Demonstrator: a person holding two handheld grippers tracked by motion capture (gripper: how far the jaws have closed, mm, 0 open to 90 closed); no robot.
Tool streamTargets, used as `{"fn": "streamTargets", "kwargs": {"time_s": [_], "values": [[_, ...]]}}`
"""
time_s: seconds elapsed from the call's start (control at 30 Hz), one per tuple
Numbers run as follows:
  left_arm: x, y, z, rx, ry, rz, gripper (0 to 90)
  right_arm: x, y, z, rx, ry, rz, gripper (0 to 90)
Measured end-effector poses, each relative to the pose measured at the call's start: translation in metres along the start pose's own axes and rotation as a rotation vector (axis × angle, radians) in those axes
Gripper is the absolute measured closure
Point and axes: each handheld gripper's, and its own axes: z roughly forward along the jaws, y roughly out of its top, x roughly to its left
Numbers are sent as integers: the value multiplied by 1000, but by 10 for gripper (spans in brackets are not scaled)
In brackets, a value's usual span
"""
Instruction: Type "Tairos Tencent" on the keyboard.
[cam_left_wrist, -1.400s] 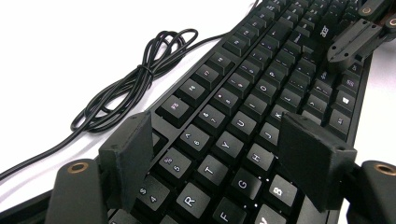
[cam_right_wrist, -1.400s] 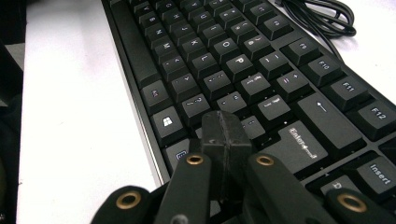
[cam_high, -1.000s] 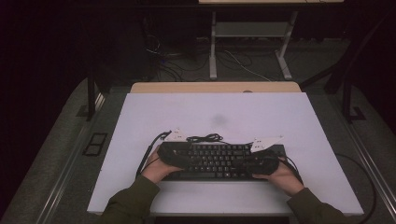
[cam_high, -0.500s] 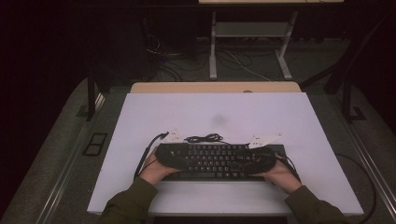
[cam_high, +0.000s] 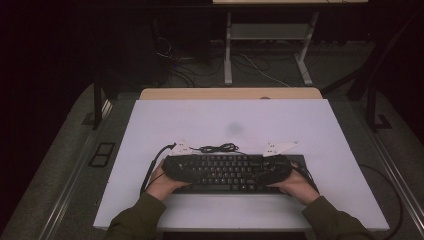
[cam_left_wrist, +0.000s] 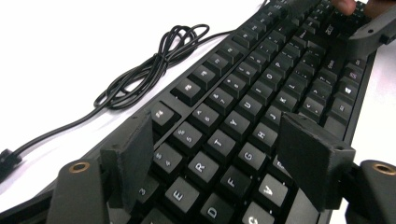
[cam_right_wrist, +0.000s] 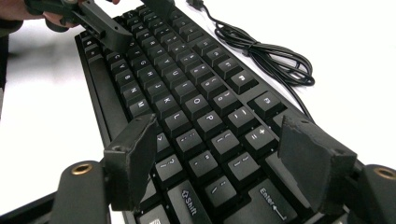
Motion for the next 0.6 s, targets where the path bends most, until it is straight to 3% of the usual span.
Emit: {"fn": "streamTargets", "kwargs": {"time_s": [0.33, 0.6], "values": [[1, -7, -9, -11, 27, -7, 394, 0, 7, 8, -8, 19, -11, 274], [4, -10, -15, -21, 40, -30, 597, 1, 10, 13, -7, 33, -18, 274]]}}
